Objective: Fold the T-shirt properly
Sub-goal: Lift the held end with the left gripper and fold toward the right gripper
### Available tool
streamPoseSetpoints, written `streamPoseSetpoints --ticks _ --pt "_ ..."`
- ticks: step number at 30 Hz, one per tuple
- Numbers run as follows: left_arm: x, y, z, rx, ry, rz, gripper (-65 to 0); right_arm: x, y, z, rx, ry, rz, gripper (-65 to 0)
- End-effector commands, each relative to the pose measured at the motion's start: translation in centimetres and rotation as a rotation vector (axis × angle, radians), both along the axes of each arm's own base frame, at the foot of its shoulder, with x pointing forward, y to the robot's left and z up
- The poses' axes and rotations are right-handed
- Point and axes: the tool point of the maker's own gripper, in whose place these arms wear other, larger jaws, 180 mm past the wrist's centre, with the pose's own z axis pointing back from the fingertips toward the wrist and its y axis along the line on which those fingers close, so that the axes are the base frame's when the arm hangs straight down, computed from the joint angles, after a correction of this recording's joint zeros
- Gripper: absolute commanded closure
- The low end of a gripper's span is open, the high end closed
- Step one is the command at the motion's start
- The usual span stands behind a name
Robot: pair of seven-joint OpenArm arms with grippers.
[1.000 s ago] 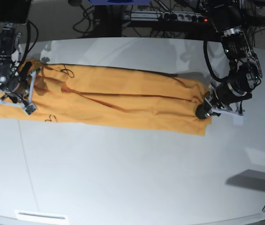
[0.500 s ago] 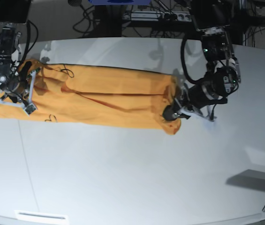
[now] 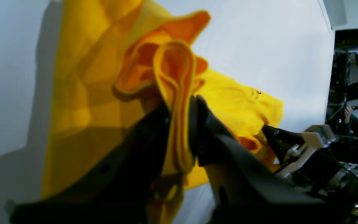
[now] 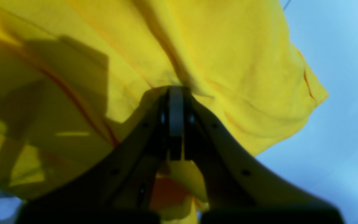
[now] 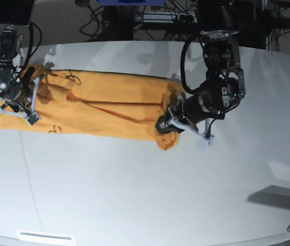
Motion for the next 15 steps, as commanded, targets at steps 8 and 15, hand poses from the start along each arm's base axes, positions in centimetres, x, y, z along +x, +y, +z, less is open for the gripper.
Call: streamPoseSetpoints --ticks 8,15 --pt "1.3 -2.7 2.2 -0.095 -0.049 -0.006 0.0 0.5 -0.5 0.7 -0.016 -0.019 -0.002 -0.1" --pt "1.2 -4.1 2.5 -0.13 -0.049 -0.015 0.0 0.5 -0.5 0.7 -0.016 -0.019 -0.002 -0.1"
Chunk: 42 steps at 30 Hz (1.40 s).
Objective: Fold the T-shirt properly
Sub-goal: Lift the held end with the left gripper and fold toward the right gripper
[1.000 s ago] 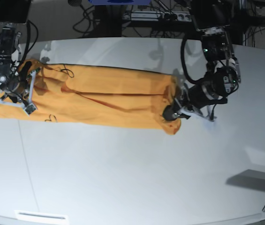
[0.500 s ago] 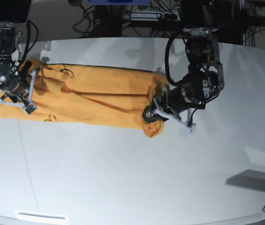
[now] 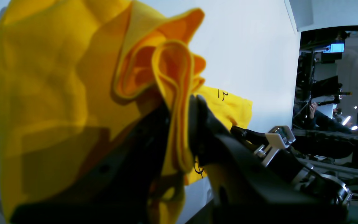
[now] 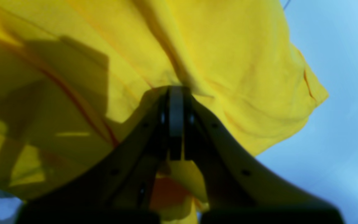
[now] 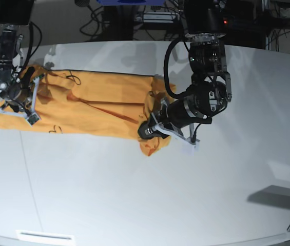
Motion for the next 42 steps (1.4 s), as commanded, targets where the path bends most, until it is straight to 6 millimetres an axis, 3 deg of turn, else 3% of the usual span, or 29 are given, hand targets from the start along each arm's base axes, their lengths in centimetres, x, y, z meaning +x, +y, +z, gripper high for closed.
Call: streamPoseSetpoints --ticks 1,4,11,19,30,36,42 --pt "0.4 -1.2 1.5 -0.031 -0.042 -0.023 0.0 0.5 -0.5 0.7 -0.016 -0.019 -0.002 -0.1" --pt "0.0 -2.8 0.8 -0.038 -0.017 -0.067 0.0 0.5 -0.5 0.7 -0.016 -0.019 -0.002 -0.1" --pt "0.6 -5.1 1.3 -0.066 -0.014 -0.09 0.0 0.2 -0.5 0.5 -0.016 -0.013 -0.002 0.0" --pt "-0.2 -9.1 -0.1 -0.048 -0.008 -0.171 0.0 0.2 -0.5 0.5 -0.016 -0.013 -0.002 0.0" --pt "-0.8 -13.0 -0.9 -0.012 0.008 -0.221 0.0 0.2 -0.5 0.5 -0.016 -0.013 -0.002 0.0" --pt "-1.3 -14.2 -1.8 0.009 0.015 -0.255 0.0 0.2 -0.5 0.5 -0.016 -0.013 -0.002 0.0" --pt "-1.8 -14.1 -3.7 0.025 0.066 -0.26 0.0 0.2 -0.6 0.5 -0.016 -0.014 -0.003 0.0"
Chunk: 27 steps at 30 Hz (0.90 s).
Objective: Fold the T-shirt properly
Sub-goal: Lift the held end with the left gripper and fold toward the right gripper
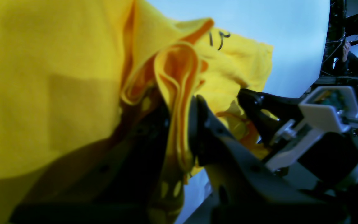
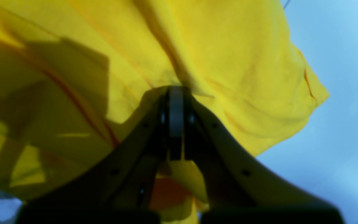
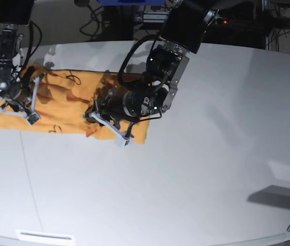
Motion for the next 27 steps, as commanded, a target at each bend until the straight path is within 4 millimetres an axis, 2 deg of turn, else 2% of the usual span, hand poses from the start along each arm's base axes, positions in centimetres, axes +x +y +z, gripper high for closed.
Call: streamPoseSetpoints --ticks 1,6,9,15,18,22,27 --pt "0.7 -0.9 1.4 -0.035 -0.031 -0.008 0.0 0.4 -0.6 0.7 -0.018 -0.015 -0.003 0.0" --pt "0.8 -0.8 1.4 -0.033 -0.033 -0.006 0.0 0.4 -0.6 0.7 -0.018 -0.015 -0.003 0.0" --pt "1.6 -0.8 2.1 -0.031 -0.056 -0.008 0.0 0.4 -0.6 0.7 -0.018 -0.015 -0.003 0.0" --pt "2.8 -1.2 2.0 -0.022 -0.053 -0.013 0.0 0.2 -0.6 0.5 -0.018 -0.009 -0.003 0.0" --pt "2.7 -1.6 2.0 -0.024 -0.048 -0.018 0.0 0.2 -0.6 0.5 -0.018 -0.009 -0.003 0.0" --pt "1.4 -3.2 2.0 -0.015 -0.058 -0.083 0.0 0.2 -0.6 0.5 -0.018 -0.009 -0.003 0.0" --pt "1.2 -3.4 2.1 -0.016 -0.06 -0.089 0.0 0.2 -0.6 0.5 -0.018 -0.009 -0.003 0.0"
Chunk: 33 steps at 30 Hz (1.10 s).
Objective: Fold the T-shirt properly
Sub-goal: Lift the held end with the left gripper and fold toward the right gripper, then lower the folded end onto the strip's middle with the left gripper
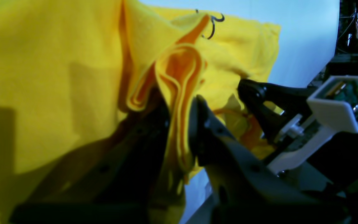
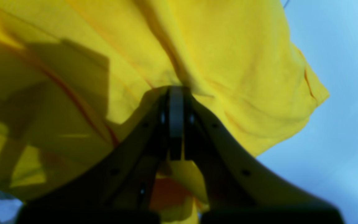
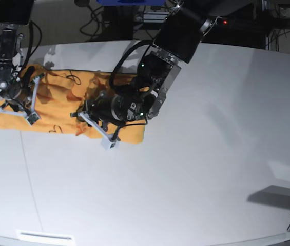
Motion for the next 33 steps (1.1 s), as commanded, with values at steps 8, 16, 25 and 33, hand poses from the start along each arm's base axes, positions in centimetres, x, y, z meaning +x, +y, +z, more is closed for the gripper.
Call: streamPoseSetpoints --ticks 8,16,25,33 --pt "1.0 -0.9 2.0 -0.048 -0.044 -0.005 0.0 0.2 -0.6 0.5 -0.02 -0.008 -0.002 0.0" --pt "0.9 -1.0 2.1 -0.048 -0.046 -0.008 -12.9 0.2 -0.6 0.5 -0.02 -0.008 -0.002 -0.1" --pt "1.6 -1.5 5.7 -0.099 -0.142 -0.013 -52.2 0.2 -0.6 0.5 -0.02 -0.008 -0.002 -0.1" --pt "1.8 -1.9 9.1 -0.157 -0.254 -0.044 -53.1 0.2 -0.5 0.5 -0.019 -0.009 0.0 -0.1"
